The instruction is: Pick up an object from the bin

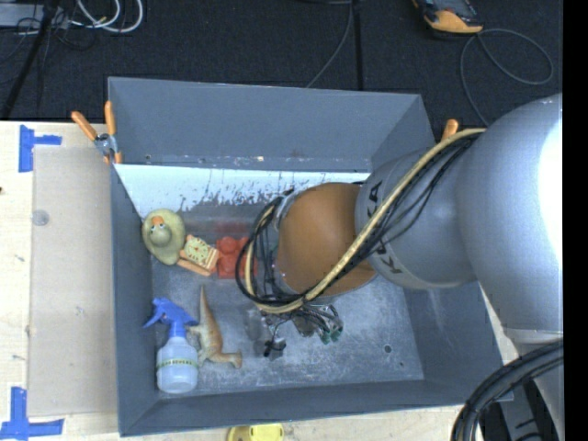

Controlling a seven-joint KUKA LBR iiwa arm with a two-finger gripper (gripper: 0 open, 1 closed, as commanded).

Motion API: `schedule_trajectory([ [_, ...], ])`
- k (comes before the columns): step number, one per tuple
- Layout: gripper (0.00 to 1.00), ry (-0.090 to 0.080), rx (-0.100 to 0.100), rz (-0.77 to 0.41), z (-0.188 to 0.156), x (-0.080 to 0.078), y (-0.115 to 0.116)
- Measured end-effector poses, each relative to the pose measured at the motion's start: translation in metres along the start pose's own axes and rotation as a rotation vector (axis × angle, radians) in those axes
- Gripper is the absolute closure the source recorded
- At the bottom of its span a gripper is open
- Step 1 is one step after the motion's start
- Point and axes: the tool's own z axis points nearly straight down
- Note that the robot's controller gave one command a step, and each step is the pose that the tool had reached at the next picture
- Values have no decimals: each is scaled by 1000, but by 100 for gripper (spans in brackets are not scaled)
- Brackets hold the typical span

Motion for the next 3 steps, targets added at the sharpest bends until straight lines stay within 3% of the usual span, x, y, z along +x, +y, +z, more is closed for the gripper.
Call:
schedule_trajectory([
  [1,0,0,0,2,0,0,0],
  [3,0,2,3,8,-2,-2,9],
])
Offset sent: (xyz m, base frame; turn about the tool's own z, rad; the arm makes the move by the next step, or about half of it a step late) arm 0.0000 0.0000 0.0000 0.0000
